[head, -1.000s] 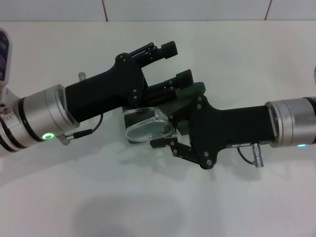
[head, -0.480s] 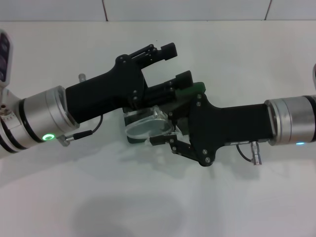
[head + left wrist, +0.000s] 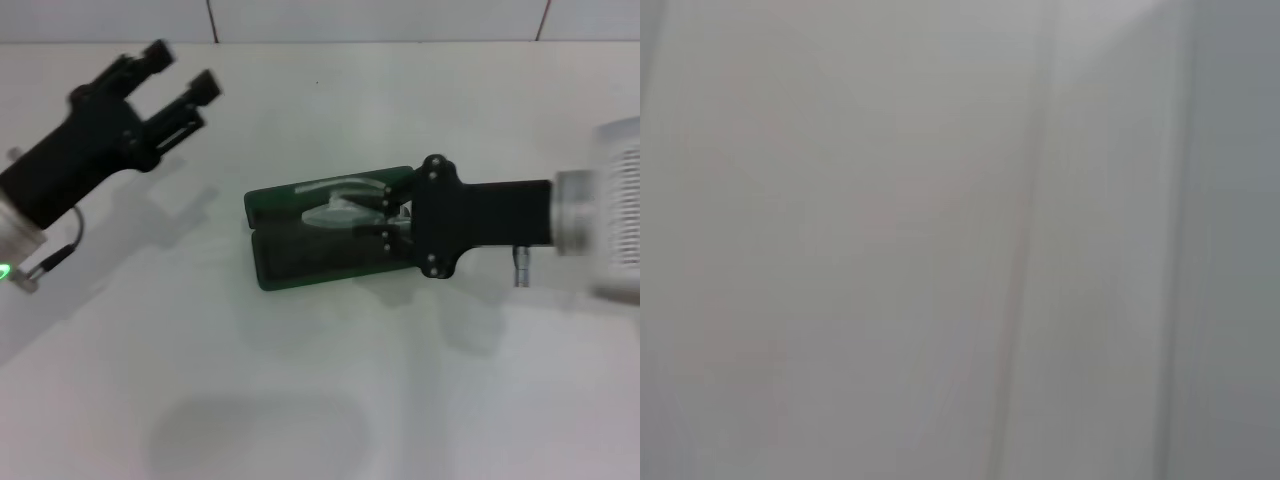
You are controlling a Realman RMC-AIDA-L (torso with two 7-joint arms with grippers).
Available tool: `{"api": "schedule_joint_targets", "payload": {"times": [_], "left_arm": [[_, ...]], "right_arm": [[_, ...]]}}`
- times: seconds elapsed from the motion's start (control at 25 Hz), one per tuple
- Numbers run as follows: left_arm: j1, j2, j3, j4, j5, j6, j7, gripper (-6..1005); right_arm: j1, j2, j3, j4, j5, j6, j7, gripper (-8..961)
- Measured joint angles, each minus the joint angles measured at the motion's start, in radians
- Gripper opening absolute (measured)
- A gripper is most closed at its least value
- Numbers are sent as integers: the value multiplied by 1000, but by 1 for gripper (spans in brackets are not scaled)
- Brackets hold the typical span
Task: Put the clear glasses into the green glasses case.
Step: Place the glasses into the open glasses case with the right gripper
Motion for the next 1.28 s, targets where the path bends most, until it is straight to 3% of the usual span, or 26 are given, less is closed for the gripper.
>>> {"api": "schedule_joint_targets", "payload": {"times": [0.04,0.08,0.2,0.6,0.84,1.28], "left_arm": [[0,0,0,0,0,0,0,760],[42,2,-32,0,-7,-2,13,760],[59,3,-45,0,-9,-1,13,760],[58,2,-42,0,-2,-4,7,759],[47,1,-41,0,10,-5,7,760],[45,3,-42,0,20,-6,7,760]], "right_arm": [[-15,1,-34,-54,-60,69,54,185],[-33,1,-110,-135,-171,179,157,185],[-40,3,-201,-185,-280,310,262,187],[-34,6,-401,-163,-319,610,308,191],[-27,6,-477,-150,-321,699,309,194],[-23,6,-525,-160,-331,707,306,199]]}}
